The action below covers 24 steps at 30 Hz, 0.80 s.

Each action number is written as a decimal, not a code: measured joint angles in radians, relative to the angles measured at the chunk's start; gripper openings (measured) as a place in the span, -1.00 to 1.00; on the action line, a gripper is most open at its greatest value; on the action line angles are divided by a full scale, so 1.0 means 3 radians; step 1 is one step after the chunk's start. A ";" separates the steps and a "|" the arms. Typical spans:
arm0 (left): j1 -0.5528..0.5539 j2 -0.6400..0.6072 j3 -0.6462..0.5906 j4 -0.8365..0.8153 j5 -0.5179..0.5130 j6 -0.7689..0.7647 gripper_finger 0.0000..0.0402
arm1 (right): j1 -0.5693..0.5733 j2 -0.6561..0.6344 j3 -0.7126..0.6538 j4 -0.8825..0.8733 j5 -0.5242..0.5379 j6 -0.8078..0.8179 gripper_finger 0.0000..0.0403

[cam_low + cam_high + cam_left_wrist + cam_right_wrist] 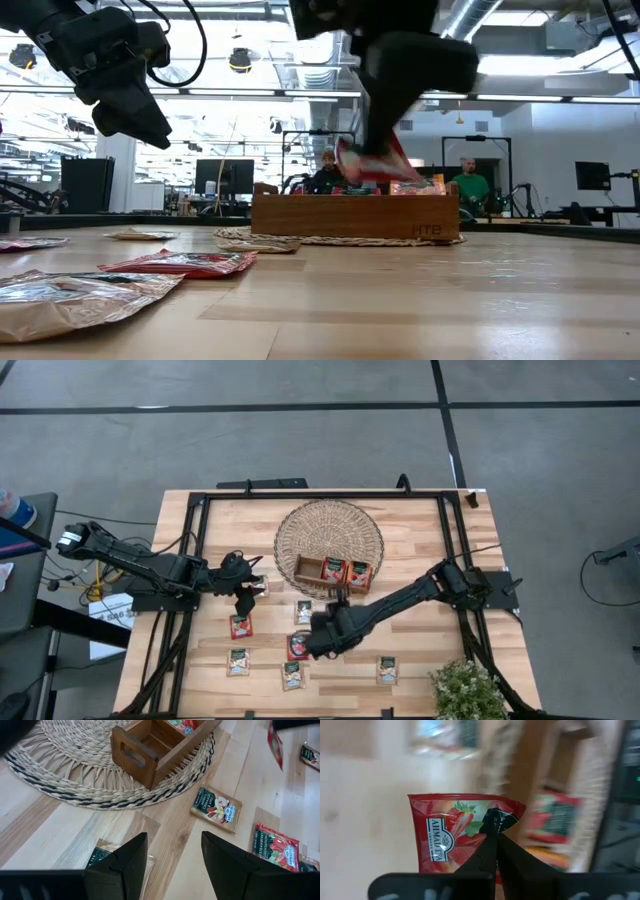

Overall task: Pick & Place Tea
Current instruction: Put the red tea bag into the middle section of the wooden organizer

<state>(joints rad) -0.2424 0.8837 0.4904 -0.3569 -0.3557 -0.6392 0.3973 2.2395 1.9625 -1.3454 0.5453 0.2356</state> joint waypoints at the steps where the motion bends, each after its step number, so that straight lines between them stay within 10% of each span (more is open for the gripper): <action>1: 0.0000 0.0000 0.0000 0.0000 0.0000 0.0000 -0.11 | -0.0013 0.0000 0.0057 -0.0046 0.0108 0.0000 -1.00; 24: 0.0000 0.0000 0.0000 -0.0003 -0.0066 0.0000 -0.11 | -0.0452 -0.0017 0.0198 -0.0752 0.1350 0.0874 -1.00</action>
<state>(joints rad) -0.2424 0.8837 0.4904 -0.3576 -0.3754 -0.6393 0.2619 2.2345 2.0220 -1.5711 0.9501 0.4976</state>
